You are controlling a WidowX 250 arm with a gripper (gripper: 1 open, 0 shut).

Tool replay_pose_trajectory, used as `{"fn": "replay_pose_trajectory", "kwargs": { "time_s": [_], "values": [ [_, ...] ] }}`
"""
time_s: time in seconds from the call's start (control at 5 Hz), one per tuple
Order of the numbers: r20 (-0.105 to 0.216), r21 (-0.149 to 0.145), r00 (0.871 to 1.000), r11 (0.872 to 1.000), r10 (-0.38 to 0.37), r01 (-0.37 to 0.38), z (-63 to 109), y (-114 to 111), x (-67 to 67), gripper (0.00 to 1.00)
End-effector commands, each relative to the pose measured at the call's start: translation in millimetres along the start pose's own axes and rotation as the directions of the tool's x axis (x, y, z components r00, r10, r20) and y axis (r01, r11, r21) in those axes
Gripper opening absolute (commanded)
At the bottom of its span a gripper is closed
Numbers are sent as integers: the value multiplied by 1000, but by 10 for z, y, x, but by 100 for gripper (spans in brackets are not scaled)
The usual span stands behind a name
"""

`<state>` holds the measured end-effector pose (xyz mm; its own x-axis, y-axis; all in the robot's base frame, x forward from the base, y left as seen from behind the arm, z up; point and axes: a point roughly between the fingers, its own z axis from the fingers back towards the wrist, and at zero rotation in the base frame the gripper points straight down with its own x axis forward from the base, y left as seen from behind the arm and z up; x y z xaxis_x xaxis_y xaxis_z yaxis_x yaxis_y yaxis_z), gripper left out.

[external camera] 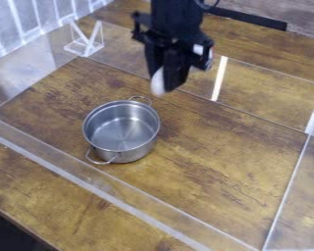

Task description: Put the mushroom in the silver pot

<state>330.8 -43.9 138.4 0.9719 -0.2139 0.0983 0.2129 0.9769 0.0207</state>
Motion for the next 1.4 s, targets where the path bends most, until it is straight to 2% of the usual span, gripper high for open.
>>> {"fn": "replay_pose_trajectory", "kwargs": {
  "time_s": [0.0, 0.2, 0.4, 0.6, 0.8, 1.2],
  "values": [
    [70, 10, 995, 998, 68, -69, 183, 195, -182, 0],
    [69, 2, 991, 993, 114, -115, 109, 332, -310, 0],
    [76, -4, 986, 989, 146, -146, 58, 407, -328, 0],
    [73, -14, 981, 984, 178, -177, -56, 533, -425, 0],
    [77, -36, 979, 982, 189, -187, -209, 680, -490, 0],
    [77, -54, 973, 975, 218, -214, -472, 856, -447, 0]
  ]
}}
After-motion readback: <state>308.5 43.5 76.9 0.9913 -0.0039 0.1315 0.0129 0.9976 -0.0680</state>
